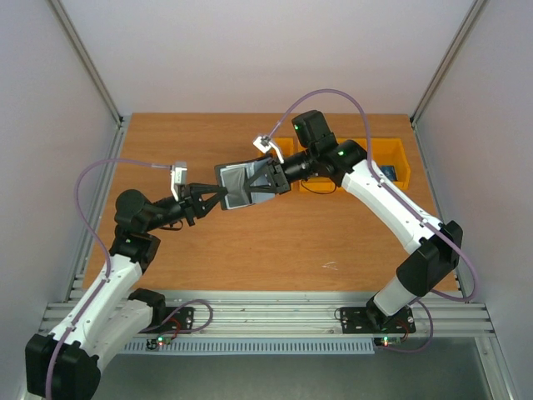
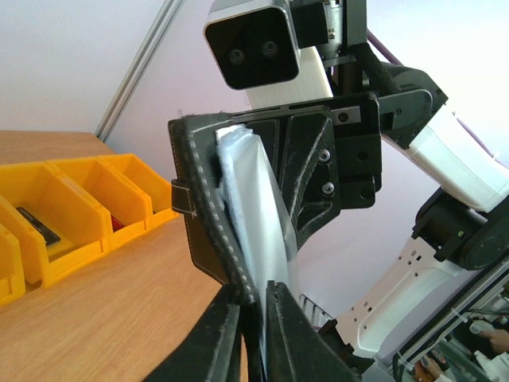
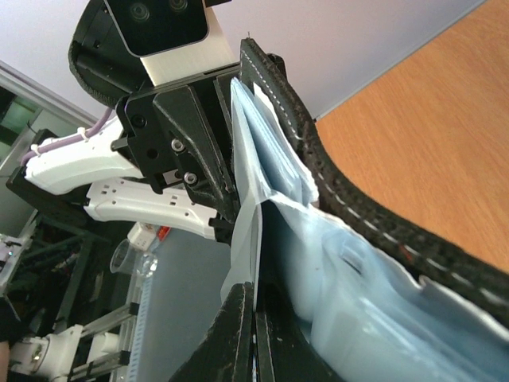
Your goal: Take the credit cards out of the card holder
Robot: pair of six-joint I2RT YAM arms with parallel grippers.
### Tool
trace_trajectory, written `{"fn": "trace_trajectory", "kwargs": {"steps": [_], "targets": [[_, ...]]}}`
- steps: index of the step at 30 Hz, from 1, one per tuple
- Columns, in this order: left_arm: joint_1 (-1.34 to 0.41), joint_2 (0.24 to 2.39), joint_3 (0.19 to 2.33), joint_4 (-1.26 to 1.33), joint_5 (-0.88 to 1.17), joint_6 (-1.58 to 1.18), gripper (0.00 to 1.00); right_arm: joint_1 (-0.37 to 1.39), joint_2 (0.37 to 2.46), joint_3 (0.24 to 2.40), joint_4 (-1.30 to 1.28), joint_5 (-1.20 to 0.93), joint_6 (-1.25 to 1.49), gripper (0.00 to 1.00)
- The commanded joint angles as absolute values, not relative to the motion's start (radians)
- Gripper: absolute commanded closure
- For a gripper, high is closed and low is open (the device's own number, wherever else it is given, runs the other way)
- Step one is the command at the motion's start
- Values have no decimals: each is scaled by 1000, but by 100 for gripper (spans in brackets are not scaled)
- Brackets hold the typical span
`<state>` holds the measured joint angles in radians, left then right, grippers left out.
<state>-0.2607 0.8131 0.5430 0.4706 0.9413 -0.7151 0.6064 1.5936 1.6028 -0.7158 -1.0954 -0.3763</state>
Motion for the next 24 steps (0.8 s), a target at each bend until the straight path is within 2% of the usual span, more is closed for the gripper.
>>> {"fn": "trace_trajectory", "kwargs": {"steps": [1, 5, 11, 24], "targets": [[-270, 806, 538, 497, 974, -721, 87, 586, 1561, 1646, -754, -1112, -420, 99], [-271, 810, 538, 497, 982, -717, 85, 586, 1561, 1637, -731, -1137, -399, 99], [-272, 811, 538, 482, 965, -688, 100, 585, 1562, 1626, -697, -1137, -380, 99], [-267, 812, 457, 327, 735, -643, 100, 425, 1562, 1624, -998, -883, -469, 99]]}}
